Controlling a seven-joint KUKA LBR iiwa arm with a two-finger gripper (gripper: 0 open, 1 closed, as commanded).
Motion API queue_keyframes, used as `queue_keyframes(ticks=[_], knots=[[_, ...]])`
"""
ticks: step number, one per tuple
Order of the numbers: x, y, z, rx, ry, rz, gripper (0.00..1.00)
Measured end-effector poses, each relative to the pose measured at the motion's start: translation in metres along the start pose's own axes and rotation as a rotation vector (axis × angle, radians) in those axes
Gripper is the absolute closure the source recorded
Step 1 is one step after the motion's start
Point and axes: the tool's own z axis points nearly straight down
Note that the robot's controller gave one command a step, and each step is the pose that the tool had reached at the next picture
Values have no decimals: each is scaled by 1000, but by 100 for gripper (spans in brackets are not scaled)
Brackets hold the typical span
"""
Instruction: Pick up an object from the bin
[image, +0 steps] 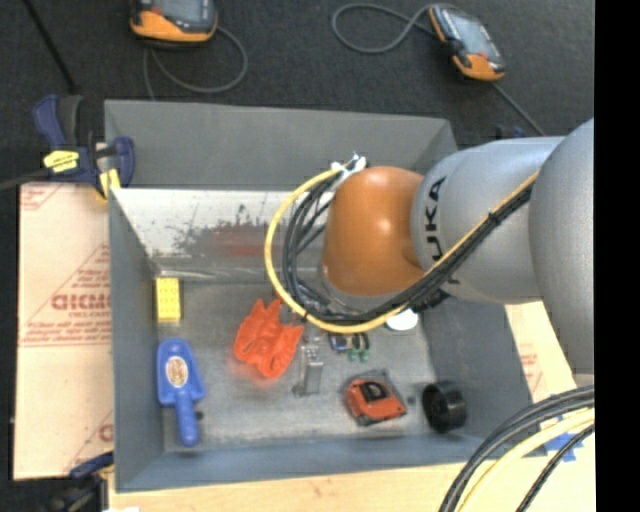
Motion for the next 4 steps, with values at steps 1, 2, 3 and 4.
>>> queue_keyframes(ticks=[1,2,3,4], knots=[[-1,0,-5,-1,-7,2,0],[-31,3,23,3,-14,-61,0],[-31,2,34,0,-6,-7,0],[-36,7,39,3,-10,-70,0]])
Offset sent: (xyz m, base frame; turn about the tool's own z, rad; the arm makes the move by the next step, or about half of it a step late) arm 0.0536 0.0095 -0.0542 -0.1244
